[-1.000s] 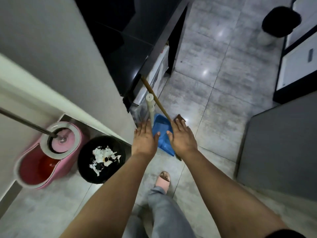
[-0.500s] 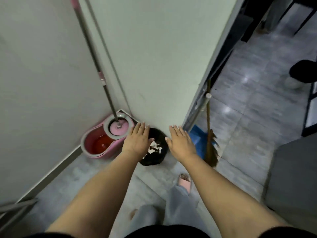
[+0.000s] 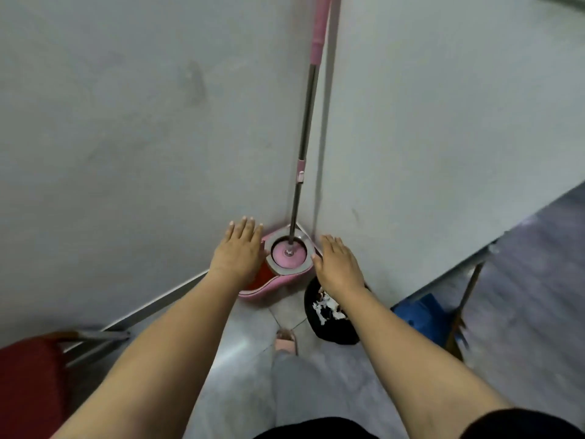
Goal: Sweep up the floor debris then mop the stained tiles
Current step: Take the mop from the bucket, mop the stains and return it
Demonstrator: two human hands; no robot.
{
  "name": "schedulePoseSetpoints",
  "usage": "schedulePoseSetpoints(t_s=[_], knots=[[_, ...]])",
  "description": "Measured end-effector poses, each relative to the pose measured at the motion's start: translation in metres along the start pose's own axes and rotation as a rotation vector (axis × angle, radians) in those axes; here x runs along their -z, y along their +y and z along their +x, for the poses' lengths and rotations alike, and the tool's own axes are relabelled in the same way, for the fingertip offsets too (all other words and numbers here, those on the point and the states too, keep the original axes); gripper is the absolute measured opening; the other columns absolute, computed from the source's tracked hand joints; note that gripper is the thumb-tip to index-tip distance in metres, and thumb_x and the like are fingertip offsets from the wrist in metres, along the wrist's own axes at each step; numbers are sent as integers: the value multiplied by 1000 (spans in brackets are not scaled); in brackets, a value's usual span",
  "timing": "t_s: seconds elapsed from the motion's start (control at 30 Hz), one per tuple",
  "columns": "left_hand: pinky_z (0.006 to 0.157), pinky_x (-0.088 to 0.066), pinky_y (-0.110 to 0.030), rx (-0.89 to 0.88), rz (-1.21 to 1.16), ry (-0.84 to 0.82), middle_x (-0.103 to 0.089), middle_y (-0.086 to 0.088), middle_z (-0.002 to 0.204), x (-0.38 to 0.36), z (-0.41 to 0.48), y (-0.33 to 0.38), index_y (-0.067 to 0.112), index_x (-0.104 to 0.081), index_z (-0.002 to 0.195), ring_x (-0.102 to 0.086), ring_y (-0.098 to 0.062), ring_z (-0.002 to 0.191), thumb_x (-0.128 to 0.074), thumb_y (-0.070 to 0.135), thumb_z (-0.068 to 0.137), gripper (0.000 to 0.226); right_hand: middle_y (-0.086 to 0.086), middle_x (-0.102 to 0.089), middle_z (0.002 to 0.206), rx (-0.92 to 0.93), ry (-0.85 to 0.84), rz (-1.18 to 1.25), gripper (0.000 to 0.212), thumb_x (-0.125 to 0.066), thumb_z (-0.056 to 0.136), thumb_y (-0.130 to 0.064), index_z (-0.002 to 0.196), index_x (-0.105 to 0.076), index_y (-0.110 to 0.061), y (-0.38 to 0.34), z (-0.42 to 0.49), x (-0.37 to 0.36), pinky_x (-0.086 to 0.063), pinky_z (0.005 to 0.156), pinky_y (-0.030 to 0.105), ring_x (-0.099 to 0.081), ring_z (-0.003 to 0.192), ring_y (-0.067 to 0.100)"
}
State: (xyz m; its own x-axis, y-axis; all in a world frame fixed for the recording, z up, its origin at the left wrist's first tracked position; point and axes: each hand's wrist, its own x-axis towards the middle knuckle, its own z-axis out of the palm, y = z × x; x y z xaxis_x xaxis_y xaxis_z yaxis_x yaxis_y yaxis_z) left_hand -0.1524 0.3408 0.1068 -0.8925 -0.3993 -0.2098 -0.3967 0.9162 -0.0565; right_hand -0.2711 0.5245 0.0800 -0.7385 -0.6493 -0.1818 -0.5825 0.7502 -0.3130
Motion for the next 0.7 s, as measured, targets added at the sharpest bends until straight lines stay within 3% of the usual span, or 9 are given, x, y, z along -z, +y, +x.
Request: schedulePoseSetpoints(t_s=[0.3,0.5,0.7], knots=[[109,20,-41,-153,158,43,8,-11,162,20,146,-46,12,5,153,13,-28,148,-20,45,103,65,8,-22,163,-120,107,200,58,-37,105,-31,157,-21,-9,-15,158,7,-16,122,34,-17,150,22],[110,21,-42,-316,310,134,4,-11,162,66,267,-41,12,0,154,12,-27,148,-25,41,103,64,5,-14,165,-180,136,303,63,-35,105,-37,159,-11,-14,-23,272,8,-18,122,34,-15,151,20],[110,23,-50,-572,653,288,4,-14,162,120,351,-33,9,-3,154,16,-31,147,-31,31,102,63,4,-8,166,-167,140,314,67,-35,105,-38,159,-3,-15,-30,335,1,-21,122,33,-11,152,17]])
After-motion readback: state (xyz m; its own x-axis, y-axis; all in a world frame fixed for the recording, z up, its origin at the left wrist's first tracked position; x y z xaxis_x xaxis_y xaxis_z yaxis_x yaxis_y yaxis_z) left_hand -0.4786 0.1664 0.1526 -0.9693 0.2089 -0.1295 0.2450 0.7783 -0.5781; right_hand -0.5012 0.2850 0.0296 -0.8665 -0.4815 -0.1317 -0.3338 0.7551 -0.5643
